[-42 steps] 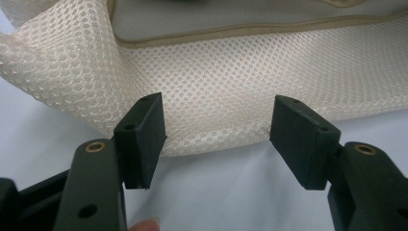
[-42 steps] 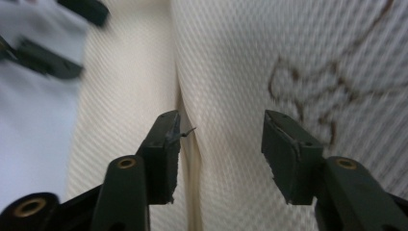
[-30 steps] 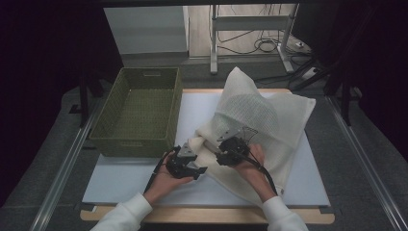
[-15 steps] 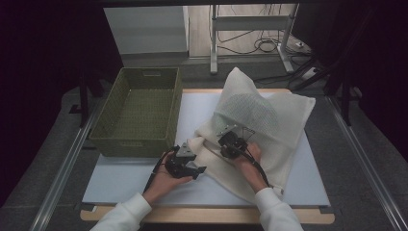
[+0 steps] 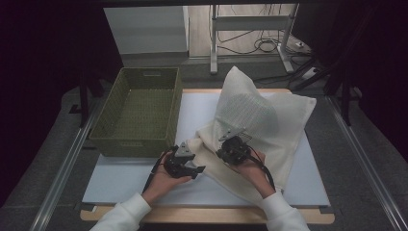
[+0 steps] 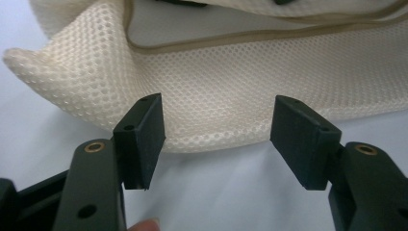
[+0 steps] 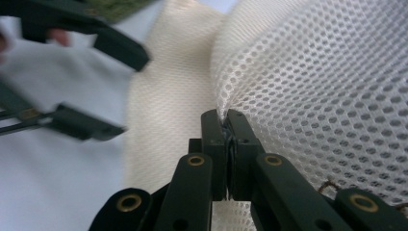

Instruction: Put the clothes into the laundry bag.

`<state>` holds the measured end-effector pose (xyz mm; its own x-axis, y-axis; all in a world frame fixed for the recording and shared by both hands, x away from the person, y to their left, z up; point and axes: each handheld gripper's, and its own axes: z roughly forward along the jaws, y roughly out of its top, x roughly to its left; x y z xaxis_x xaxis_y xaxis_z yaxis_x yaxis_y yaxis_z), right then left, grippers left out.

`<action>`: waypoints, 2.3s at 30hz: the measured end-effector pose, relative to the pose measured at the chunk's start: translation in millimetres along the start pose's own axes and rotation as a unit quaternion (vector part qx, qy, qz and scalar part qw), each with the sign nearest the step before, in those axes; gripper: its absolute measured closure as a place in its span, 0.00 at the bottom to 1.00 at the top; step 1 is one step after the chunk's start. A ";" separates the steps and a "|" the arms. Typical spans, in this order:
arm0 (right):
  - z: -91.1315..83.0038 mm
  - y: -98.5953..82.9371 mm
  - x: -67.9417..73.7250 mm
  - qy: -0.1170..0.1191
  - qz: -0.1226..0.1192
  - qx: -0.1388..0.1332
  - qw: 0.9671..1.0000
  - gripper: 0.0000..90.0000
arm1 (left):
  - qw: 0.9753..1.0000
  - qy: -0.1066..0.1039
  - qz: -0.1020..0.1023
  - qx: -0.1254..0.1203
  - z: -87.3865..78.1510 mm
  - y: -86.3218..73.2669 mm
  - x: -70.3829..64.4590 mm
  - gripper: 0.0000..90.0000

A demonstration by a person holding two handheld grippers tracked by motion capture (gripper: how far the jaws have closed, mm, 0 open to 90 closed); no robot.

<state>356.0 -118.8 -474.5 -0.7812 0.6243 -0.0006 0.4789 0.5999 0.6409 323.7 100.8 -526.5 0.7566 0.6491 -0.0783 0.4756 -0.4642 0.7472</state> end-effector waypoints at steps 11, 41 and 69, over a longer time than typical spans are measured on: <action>31.3 -18.7 -11.9 -0.017 0.015 0.028 0.999 0.93 | 1.000 0.006 -0.006 -0.004 -4.1 -2.7 4.2 0.41; -30.8 -45.2 -20.0 0.023 0.052 -0.107 0.993 0.42 | 1.000 -0.001 -0.019 -0.012 -22.2 -9.3 3.3 0.39; -71.3 -112.1 -45.7 -0.011 0.066 -0.130 0.989 0.38 | 0.999 0.031 -0.043 -0.013 -60.5 -45.0 7.4 0.39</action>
<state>309.5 -250.3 -491.6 -0.7087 0.7007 0.0819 0.4547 0.3650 0.8124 280.7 163.0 -520.7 0.6838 0.7222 -0.1037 0.5263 -0.3898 0.7557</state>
